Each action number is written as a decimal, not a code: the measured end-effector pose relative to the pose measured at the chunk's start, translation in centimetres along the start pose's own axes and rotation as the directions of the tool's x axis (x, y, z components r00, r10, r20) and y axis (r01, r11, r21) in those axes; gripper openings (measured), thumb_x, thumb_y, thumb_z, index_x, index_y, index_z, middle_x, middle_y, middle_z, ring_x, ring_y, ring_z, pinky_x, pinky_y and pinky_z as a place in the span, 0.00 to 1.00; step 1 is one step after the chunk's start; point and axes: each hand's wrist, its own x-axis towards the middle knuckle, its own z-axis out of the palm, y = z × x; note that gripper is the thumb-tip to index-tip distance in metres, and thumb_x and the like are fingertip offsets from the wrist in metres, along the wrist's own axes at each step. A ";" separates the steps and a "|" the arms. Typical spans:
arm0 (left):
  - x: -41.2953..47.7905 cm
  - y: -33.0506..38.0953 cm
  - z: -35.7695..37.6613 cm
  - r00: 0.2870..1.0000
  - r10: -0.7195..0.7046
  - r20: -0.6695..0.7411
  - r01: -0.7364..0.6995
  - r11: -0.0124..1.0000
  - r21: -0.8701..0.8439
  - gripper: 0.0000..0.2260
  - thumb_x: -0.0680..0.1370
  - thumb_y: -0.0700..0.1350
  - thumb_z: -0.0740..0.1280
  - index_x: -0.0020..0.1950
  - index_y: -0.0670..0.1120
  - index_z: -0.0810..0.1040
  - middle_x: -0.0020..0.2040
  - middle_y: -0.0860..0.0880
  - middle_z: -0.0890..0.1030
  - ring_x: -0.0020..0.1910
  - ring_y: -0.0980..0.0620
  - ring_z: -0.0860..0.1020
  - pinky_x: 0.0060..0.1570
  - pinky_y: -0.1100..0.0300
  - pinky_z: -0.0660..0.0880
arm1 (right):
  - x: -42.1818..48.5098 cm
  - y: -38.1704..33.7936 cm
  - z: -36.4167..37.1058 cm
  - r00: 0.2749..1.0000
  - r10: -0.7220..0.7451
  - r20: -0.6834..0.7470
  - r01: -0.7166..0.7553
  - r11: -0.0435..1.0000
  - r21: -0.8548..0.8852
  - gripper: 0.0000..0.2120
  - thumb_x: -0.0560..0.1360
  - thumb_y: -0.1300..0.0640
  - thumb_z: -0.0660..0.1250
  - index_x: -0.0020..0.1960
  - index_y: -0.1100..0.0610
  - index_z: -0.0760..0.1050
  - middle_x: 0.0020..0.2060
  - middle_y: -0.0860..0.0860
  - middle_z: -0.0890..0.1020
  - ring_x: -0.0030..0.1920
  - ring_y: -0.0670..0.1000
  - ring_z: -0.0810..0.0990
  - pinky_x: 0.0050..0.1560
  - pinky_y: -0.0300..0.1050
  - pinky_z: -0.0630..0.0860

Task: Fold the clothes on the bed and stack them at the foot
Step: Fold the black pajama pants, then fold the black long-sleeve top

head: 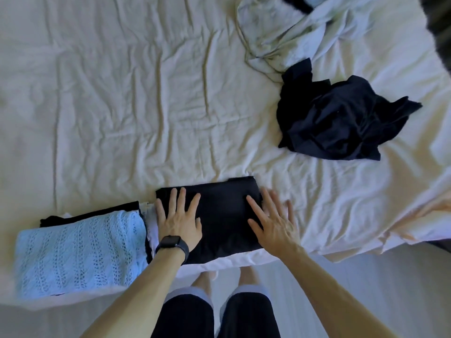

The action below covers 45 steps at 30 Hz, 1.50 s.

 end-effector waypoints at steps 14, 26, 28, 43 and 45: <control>2.9 2.4 -8.8 0.996 0.078 0.032 -0.068 0.968 -0.240 0.26 0.82 0.58 0.56 0.80 0.54 0.59 0.81 0.46 0.56 0.80 0.43 0.52 0.77 0.42 0.53 | 4.5 5.8 -15.4 0.958 0.261 -0.121 -0.201 0.908 0.368 0.26 0.78 0.49 0.70 0.74 0.54 0.71 0.77 0.58 0.66 0.74 0.63 0.64 0.72 0.58 0.64; 10.4 4.5 -2.7 0.979 0.064 0.195 -0.012 0.966 -0.257 0.26 0.82 0.64 0.44 0.80 0.63 0.46 0.82 0.54 0.40 0.81 0.44 0.42 0.75 0.37 0.51 | 16.8 11.3 -12.3 0.933 0.358 -0.030 -0.355 0.932 0.075 0.23 0.81 0.55 0.65 0.75 0.52 0.66 0.68 0.64 0.66 0.62 0.69 0.68 0.60 0.57 0.68; 9.9 3.7 -4.1 0.976 0.109 0.188 -0.050 0.954 -0.295 0.24 0.83 0.60 0.47 0.80 0.59 0.54 0.82 0.51 0.49 0.80 0.44 0.51 0.72 0.38 0.58 | 16.3 11.2 -13.8 0.947 0.319 -0.022 -0.312 0.937 0.161 0.22 0.79 0.60 0.65 0.72 0.56 0.68 0.62 0.65 0.74 0.58 0.67 0.74 0.59 0.55 0.69; -11.1 -25.1 -23.4 0.912 -0.194 -0.361 -0.052 0.819 -0.572 0.25 0.81 0.52 0.62 0.79 0.54 0.63 0.76 0.49 0.68 0.72 0.46 0.69 0.70 0.52 0.67 | 1.2 -28.4 -35.6 0.894 -0.155 -0.421 0.440 0.483 0.757 0.05 0.76 0.60 0.70 0.50 0.54 0.75 0.37 0.42 0.80 0.38 0.41 0.78 0.40 0.39 0.75; -14.9 -32.3 -24.1 0.876 -0.254 -0.409 -0.032 0.817 -0.576 0.25 0.82 0.52 0.62 0.78 0.55 0.62 0.76 0.50 0.67 0.71 0.46 0.69 0.68 0.51 0.69 | -1.0 -36.2 -36.4 0.867 -0.237 -0.438 0.498 0.434 0.750 0.05 0.77 0.62 0.70 0.51 0.55 0.76 0.41 0.49 0.81 0.41 0.44 0.78 0.43 0.45 0.75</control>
